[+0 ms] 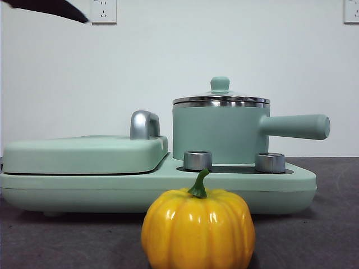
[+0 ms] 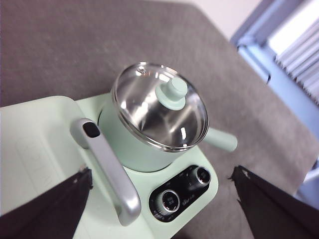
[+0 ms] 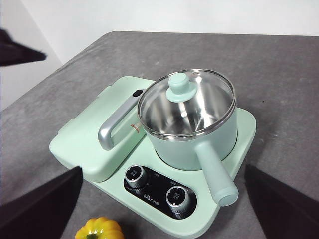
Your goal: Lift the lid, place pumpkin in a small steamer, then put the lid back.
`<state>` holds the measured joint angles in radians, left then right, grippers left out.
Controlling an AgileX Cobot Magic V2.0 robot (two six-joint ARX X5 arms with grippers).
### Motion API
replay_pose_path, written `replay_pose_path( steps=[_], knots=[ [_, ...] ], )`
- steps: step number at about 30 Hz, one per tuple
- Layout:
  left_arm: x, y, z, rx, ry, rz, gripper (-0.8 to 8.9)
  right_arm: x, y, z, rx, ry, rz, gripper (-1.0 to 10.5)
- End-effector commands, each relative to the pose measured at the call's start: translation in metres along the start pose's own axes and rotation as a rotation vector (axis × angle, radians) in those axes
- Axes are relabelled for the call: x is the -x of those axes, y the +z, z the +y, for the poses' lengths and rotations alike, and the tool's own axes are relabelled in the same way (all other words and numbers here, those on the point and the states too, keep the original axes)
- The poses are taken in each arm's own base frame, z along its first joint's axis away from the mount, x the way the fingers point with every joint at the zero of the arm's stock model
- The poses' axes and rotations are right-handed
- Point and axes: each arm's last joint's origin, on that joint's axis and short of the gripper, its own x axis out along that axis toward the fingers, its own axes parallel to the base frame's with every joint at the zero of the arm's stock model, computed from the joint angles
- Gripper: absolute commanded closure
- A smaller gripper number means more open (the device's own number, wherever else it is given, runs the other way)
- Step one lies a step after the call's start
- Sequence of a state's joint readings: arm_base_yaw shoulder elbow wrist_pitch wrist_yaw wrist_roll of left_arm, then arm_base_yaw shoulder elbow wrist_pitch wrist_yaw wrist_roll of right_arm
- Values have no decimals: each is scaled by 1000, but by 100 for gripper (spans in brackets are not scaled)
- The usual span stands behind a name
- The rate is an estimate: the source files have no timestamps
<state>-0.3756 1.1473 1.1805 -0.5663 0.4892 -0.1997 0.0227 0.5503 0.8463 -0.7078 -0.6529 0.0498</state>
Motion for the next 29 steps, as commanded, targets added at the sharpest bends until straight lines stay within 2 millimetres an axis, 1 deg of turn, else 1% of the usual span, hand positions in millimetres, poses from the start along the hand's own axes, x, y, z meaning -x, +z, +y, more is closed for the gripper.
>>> replay_pose_path(
  steps=[1, 5, 8, 14, 17, 19, 22, 25, 29],
  knots=[
    [-18, 31, -2, -85, -13, 47, 355, 2, 4, 2, 18, 4, -16, 429],
    [-45, 63, 1, -87, -14, 117, 355, 2, 4, 2, 19, 4, -17, 429],
    [-67, 83, 3, -75, -18, 168, 355, 2, 4, 2, 19, 4, -17, 429],
    [-113, 114, 2, -54, -33, 274, 384, 2, 4, 2, 19, 4, -17, 429],
    [-132, 124, -2, -52, -32, 302, 384, 2, 4, 2, 19, 4, -17, 429],
    [-142, 127, -5, -59, -16, 315, 384, 2, 4, 2, 19, 4, -17, 429],
    [-159, 126, -11, -73, -16, 335, 384, 2, 4, 2, 19, 4, -17, 429],
    [-176, 118, -18, -83, -20, 375, 384, 2, 4, 2, 19, 4, -17, 429],
    [-197, 103, -31, -152, 50, 435, 384, 2, 4, 2, 19, 4, -17, 429]
  ],
)
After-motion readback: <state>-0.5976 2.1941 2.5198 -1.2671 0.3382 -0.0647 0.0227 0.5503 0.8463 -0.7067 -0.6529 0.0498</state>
